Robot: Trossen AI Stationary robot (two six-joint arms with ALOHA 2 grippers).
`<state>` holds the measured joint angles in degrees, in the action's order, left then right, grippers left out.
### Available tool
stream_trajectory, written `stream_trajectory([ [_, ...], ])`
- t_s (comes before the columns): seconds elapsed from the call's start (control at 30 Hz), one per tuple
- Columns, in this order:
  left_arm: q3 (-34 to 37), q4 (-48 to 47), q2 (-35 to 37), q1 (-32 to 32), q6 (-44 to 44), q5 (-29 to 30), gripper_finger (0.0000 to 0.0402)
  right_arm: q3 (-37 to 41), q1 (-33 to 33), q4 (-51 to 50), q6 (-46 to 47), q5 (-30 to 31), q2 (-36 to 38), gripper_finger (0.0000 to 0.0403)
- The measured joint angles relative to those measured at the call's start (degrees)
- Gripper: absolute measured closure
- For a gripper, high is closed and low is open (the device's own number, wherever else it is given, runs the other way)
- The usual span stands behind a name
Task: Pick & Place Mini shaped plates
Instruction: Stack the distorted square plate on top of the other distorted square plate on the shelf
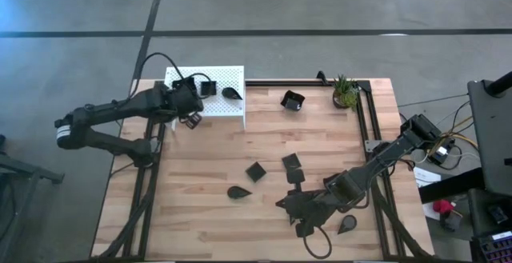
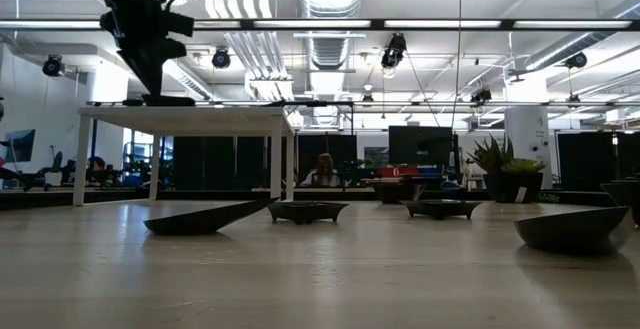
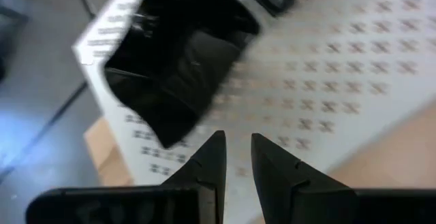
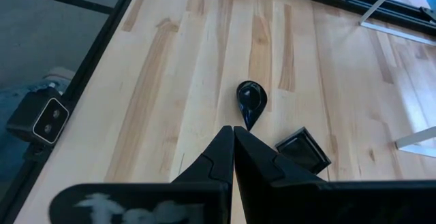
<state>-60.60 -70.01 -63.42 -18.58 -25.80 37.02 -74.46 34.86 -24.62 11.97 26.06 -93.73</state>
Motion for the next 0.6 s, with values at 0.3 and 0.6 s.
stream_trajectory([
  [0.3,0.0,-0.1,0.0,-0.1,-0.3,5.6,0.0337,0.0,0.0,0.0,0.0,0.0,0.0,0.0394],
  [0.6,-1.5,-0.1,2.0,3.8,-2.0,5.7,0.0337,0.0,-0.1,-0.9,3.2,0.1,0.0,0.0394],
])
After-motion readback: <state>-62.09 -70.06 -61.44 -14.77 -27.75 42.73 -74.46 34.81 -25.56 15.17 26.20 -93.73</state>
